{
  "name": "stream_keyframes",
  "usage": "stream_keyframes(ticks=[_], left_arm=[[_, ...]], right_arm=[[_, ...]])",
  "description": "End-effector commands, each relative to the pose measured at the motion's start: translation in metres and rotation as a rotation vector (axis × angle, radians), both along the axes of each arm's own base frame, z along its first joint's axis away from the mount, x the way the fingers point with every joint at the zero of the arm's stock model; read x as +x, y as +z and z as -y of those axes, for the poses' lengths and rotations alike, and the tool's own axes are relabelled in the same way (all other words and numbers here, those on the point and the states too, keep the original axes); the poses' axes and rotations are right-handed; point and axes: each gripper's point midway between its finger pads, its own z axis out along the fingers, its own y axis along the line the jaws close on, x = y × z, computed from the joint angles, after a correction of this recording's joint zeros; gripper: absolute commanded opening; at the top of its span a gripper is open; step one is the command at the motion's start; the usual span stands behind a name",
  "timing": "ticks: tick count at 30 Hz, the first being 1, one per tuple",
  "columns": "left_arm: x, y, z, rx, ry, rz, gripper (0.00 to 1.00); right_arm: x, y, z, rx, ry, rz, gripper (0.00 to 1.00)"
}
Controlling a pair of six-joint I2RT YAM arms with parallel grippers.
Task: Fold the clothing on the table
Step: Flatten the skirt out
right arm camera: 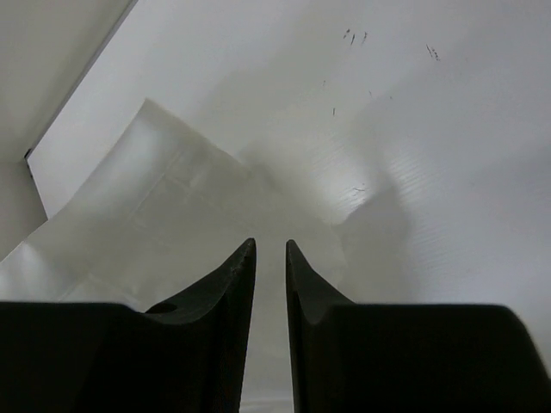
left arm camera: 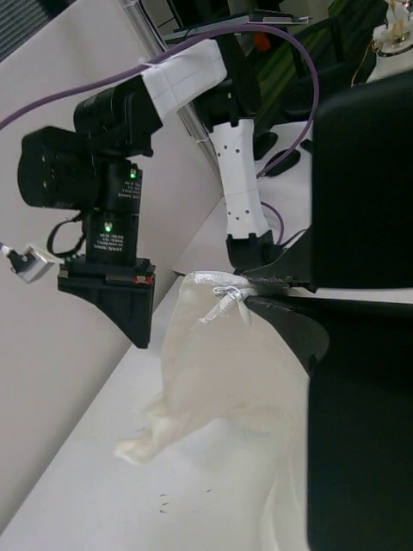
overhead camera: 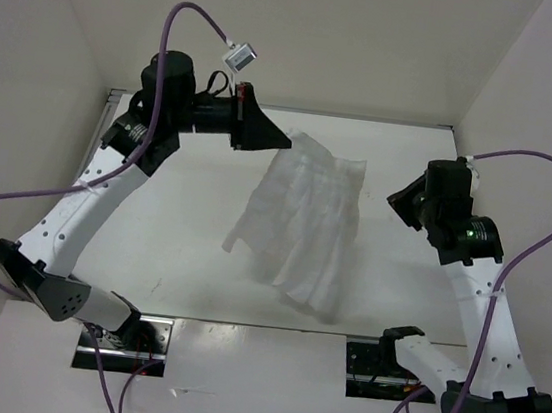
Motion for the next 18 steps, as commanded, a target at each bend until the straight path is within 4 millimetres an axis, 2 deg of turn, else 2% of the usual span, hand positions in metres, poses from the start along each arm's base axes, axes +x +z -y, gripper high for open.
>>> stream_keyframes(ticks=[1, 3, 4, 5, 6, 8, 9, 10, 11, 12, 13, 15, 17, 18], left_arm=[[0.013, -0.019, 0.001, 0.07, 0.007, -0.001, 0.0], [0.031, -0.04, 0.002, 0.112, 0.046, -0.056, 0.0], [0.045, -0.066, 0.006, 0.159, 0.062, -0.116, 0.0], [0.049, -0.079, 0.012, 0.184, 0.065, -0.136, 0.0], [0.058, -0.101, 0.022, 0.227, 0.066, -0.177, 0.0], [0.053, -0.113, 0.041, 0.24, -0.002, -0.193, 0.0], [0.041, -0.109, 0.058, 0.232, -0.069, -0.186, 0.0], [0.036, -0.12, 0.072, 0.237, -0.134, -0.202, 0.0], [0.011, -0.113, 0.088, 0.215, -0.252, -0.2, 0.0], [0.001, -0.113, 0.098, 0.207, -0.312, -0.204, 0.0], [-0.012, -0.092, 0.105, 0.172, -0.373, -0.162, 0.0], [-0.049, -0.065, 0.114, 0.113, -0.525, -0.106, 0.0], [-0.07, -0.036, 0.112, 0.064, -0.597, -0.047, 0.0], [-0.088, -0.018, 0.104, 0.023, -0.661, -0.001, 0.0]], right_arm=[[0.003, 0.007, 0.004, 0.016, -0.038, 0.029, 0.26], [0.003, 0.007, 0.002, 0.032, -0.037, 0.037, 0.26], [0.0, 0.008, 0.002, 0.034, -0.037, 0.043, 0.26], [-0.004, 0.008, 0.003, 0.043, -0.042, 0.051, 0.26], [-0.006, 0.01, 0.001, 0.051, -0.034, 0.058, 0.26], [-0.008, 0.01, 0.002, 0.06, -0.04, 0.063, 0.26], [-0.011, 0.009, 0.002, 0.069, -0.046, 0.064, 0.26], [-0.011, 0.005, 0.002, 0.067, -0.046, 0.056, 0.26], [-0.016, 0.006, 0.002, 0.077, -0.051, 0.067, 0.26], [-0.017, 0.008, 0.003, 0.079, -0.051, 0.077, 0.26], [-0.019, 0.011, 0.003, 0.09, -0.057, 0.086, 0.26], [-0.021, 0.01, 0.005, 0.085, -0.064, 0.09, 0.26], [-0.023, 0.004, 0.005, 0.091, -0.07, 0.08, 0.26], [-0.023, 0.003, 0.005, 0.091, -0.07, 0.08, 0.26]])
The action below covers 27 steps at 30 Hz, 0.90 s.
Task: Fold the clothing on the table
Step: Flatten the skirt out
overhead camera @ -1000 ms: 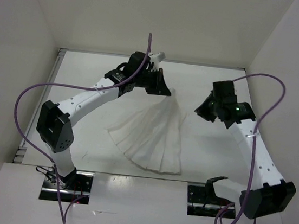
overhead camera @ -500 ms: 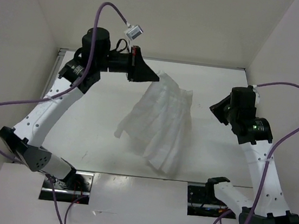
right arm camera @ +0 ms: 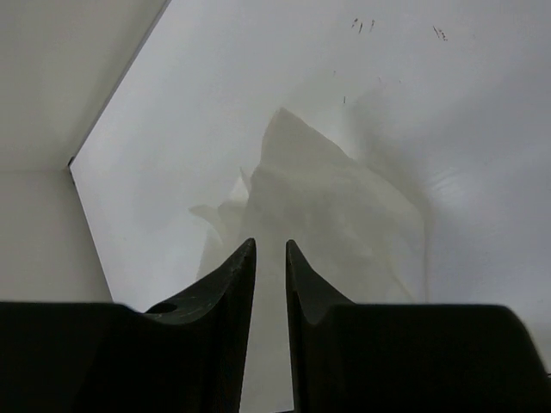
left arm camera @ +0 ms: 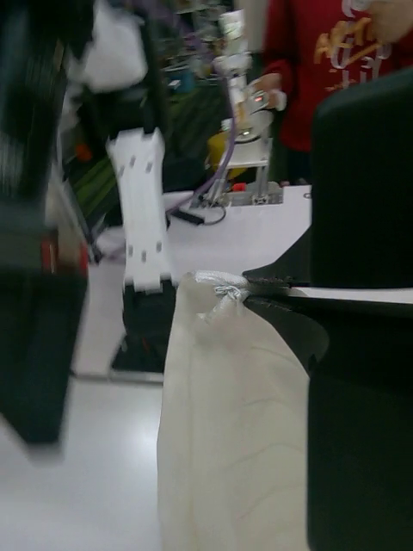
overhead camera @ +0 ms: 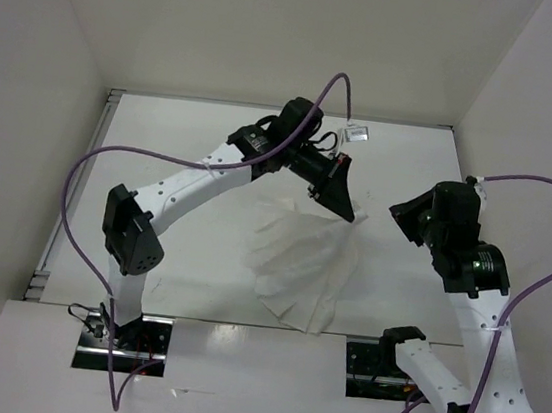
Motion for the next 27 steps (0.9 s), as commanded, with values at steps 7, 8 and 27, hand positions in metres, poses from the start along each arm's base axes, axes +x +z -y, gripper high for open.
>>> stream_keyframes(ticks=[7, 8, 27], left_arm=[[-0.084, 0.182, -0.069, -0.417, -0.205, 0.352, 0.0], [-0.076, 0.178, -0.073, -0.398, -0.168, 0.325, 0.0], [0.19, -0.198, -0.196, 0.254, 0.694, -0.398, 0.0]], right_arm=[[0.006, -0.005, 0.003, 0.009, -0.031, 0.004, 0.26], [0.006, -0.005, 0.003, 0.009, -0.031, 0.004, 0.26], [0.008, -0.019, -0.004, -0.028, 0.042, -0.062, 0.26]])
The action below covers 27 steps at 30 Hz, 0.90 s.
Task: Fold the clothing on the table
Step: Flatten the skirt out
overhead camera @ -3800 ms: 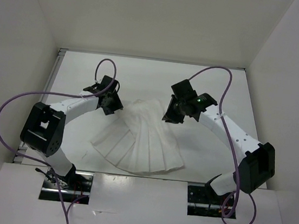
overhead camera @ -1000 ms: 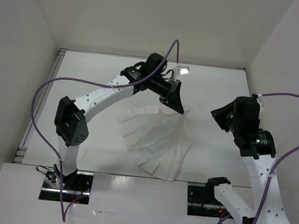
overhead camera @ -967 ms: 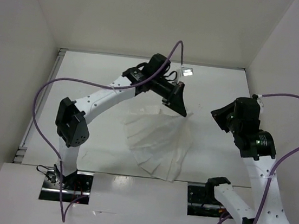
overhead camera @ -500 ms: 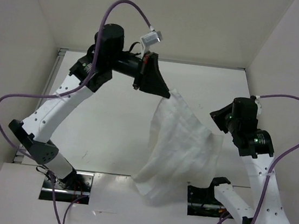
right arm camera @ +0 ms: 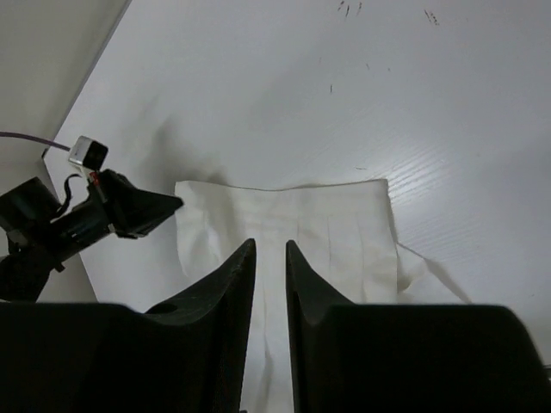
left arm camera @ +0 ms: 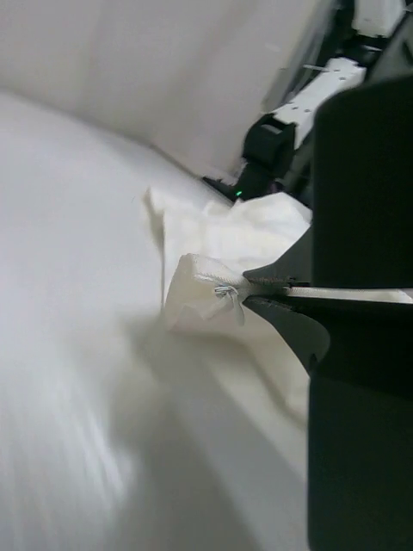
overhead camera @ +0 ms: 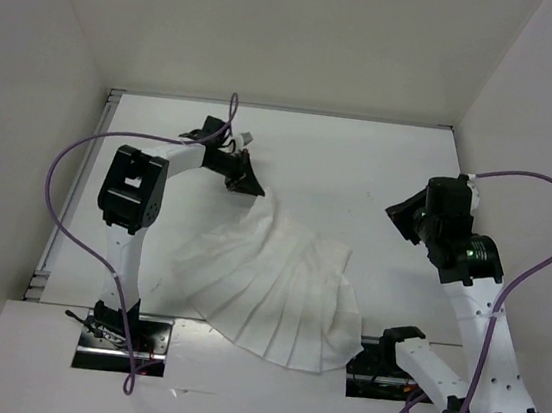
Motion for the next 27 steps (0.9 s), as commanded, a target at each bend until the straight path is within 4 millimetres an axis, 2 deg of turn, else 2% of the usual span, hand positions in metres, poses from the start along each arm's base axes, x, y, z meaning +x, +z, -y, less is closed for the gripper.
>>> stream_keyframes(ticks=[1, 2, 3, 5, 6, 7, 8, 11, 12, 15, 16, 18, 19, 27], left_arm=[[0.029, 0.02, -0.04, 0.067, 0.125, 0.095, 0.0], [0.027, 0.01, -0.048, 0.085, 0.145, 0.072, 0.0], [0.032, 0.01, -0.062, 0.099, 0.183, 0.074, 0.0], [0.033, 0.006, -0.075, 0.111, 0.214, 0.07, 0.0], [0.031, 0.004, -0.086, 0.119, 0.245, 0.051, 0.0], [0.03, 0.006, -0.086, 0.117, 0.246, 0.063, 0.0], [0.03, 0.003, -0.093, 0.119, 0.262, 0.053, 0.0], [0.031, 0.001, -0.109, 0.154, 0.302, 0.063, 0.0], [0.028, 0.001, -0.109, 0.155, 0.301, 0.059, 0.0], [0.027, -0.001, -0.116, 0.147, 0.305, 0.055, 0.0], [0.023, -0.005, -0.116, 0.149, 0.304, 0.043, 0.0], [0.021, -0.008, -0.116, 0.151, 0.303, 0.034, 0.0], [0.018, -0.01, -0.116, 0.153, 0.302, 0.025, 0.0], [0.016, -0.007, -0.114, 0.135, 0.294, 0.032, 0.0]], right_arm=[[0.002, -0.01, -0.005, -0.012, 0.05, -0.037, 0.26], [0.003, -0.016, -0.013, 0.005, 0.091, -0.067, 0.26], [0.004, -0.023, -0.018, 0.017, 0.108, -0.086, 0.26], [0.005, -0.038, -0.024, 0.029, 0.141, -0.133, 0.26], [0.007, -0.048, -0.024, 0.027, 0.141, -0.154, 0.29], [0.007, -0.052, -0.027, 0.035, 0.151, -0.172, 0.29], [0.008, -0.065, -0.031, 0.038, 0.174, -0.223, 0.29], [0.02, -0.081, -0.04, 0.036, 0.216, -0.266, 0.31], [0.024, -0.094, -0.045, 0.037, 0.24, -0.31, 0.31], [0.039, -0.103, -0.059, 0.018, 0.299, -0.325, 0.34], [0.045, -0.119, -0.063, 0.006, 0.315, -0.371, 0.35], [0.057, -0.128, -0.065, -0.016, 0.337, -0.393, 0.35], [0.065, -0.14, -0.068, -0.016, 0.351, -0.419, 0.35], [0.092, -0.188, -0.091, 0.046, 0.436, -0.463, 0.38]])
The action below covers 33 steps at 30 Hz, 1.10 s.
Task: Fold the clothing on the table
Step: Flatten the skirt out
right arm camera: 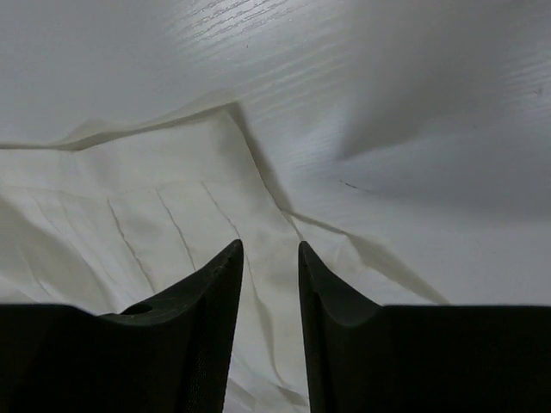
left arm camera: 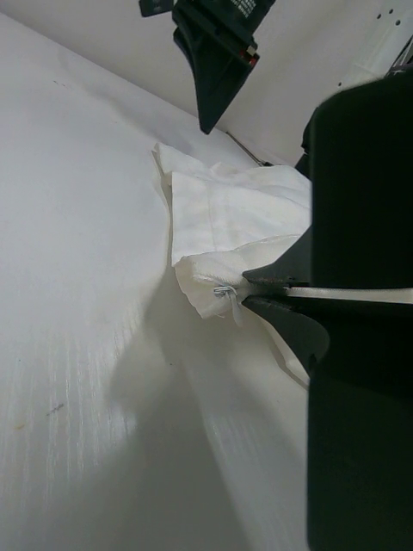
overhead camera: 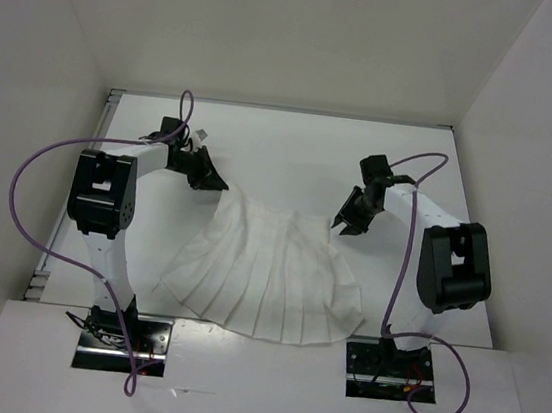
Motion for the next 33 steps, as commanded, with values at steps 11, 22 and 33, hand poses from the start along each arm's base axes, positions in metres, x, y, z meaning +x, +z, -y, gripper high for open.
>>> stream_keyframes(ticks=[11, 22, 33], left_arm=[[0.004, 0.023, -0.003, -0.011, -0.022, 0.088, 0.0], [0.005, 0.023, -0.006, -0.01, -0.013, 0.088, 0.0], [0.003, 0.005, -0.024, -0.001, 0.031, 0.04, 0.0]], right_arm=[[0.049, -0.029, -0.033, 0.121, 0.078, 0.06, 0.41], [0.053, -0.052, -0.028, 0.084, 0.065, 0.03, 0.41], [0.05, -0.072, -0.038, 0.162, 0.104, 0.01, 0.0]])
